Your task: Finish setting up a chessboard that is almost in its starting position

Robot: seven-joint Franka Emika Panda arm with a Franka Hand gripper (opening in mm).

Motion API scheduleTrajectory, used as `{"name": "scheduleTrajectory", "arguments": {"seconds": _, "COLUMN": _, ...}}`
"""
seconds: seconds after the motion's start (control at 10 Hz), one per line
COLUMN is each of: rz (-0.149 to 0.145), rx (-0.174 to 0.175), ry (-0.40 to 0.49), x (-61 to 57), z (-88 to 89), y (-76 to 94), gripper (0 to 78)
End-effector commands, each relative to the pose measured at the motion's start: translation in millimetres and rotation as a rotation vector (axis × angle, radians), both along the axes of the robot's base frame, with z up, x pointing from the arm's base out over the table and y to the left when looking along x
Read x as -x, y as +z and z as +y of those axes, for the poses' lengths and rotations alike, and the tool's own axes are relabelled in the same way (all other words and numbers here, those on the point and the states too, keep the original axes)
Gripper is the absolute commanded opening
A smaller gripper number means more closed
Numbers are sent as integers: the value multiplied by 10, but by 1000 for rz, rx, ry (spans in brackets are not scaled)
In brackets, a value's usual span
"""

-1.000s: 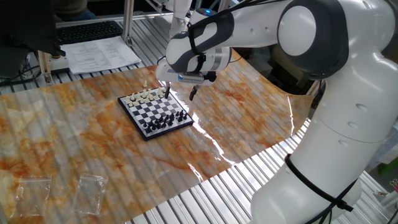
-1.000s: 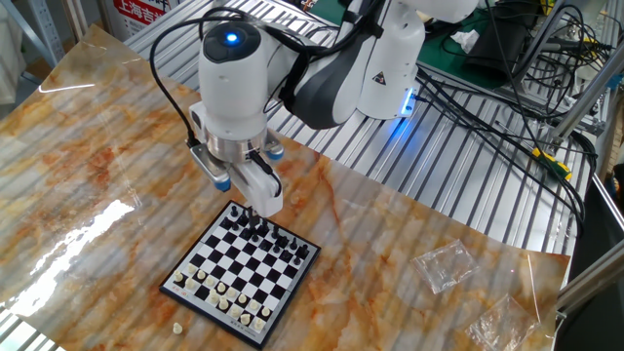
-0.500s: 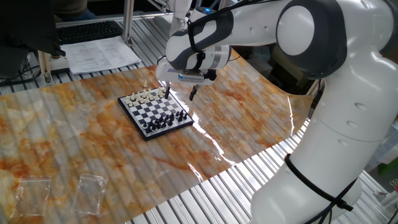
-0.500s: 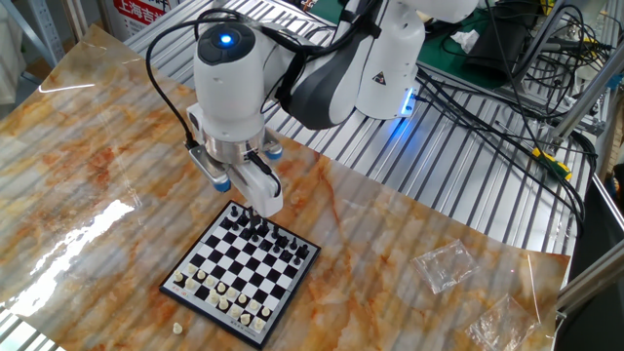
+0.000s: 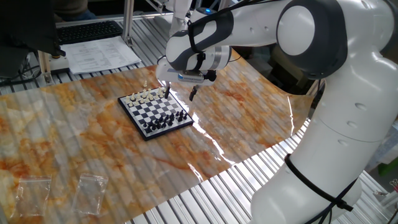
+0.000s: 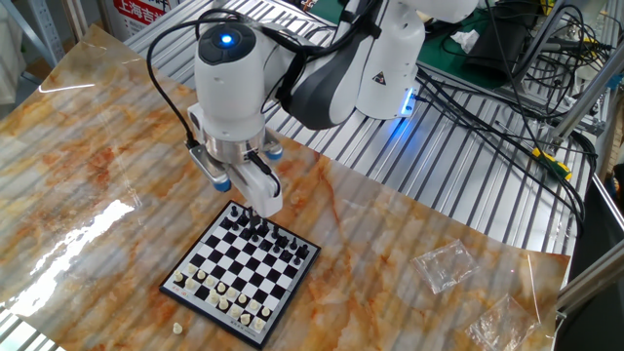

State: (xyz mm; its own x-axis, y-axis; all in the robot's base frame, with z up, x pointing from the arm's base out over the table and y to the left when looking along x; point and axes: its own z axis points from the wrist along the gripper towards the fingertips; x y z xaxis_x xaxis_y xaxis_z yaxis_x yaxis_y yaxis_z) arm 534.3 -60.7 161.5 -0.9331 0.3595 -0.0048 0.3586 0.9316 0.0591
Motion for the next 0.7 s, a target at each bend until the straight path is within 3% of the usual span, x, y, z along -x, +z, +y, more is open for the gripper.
{"name": "scheduleTrajectory", "arguments": {"seconds": 0.1, "rz": -1, "rx": 11, "ry": -18, "x": -131, "z": 39, "y": 62, "gripper": 775}}
{"name": "scheduleTrajectory", "arguments": {"seconds": 0.4, "rz": 2, "rx": 15, "ry": -28, "x": -324, "z": 82, "y": 92, "gripper": 775}}
{"name": "scheduleTrajectory", "arguments": {"seconds": 0.5, "rz": 2, "rx": 15, "ry": -28, "x": -325, "z": 82, "y": 92, "gripper": 775}}
{"name": "scheduleTrajectory", "arguments": {"seconds": 0.7, "rz": 4, "rx": 20, "ry": -41, "x": -532, "z": 88, "y": 74, "gripper": 775}}
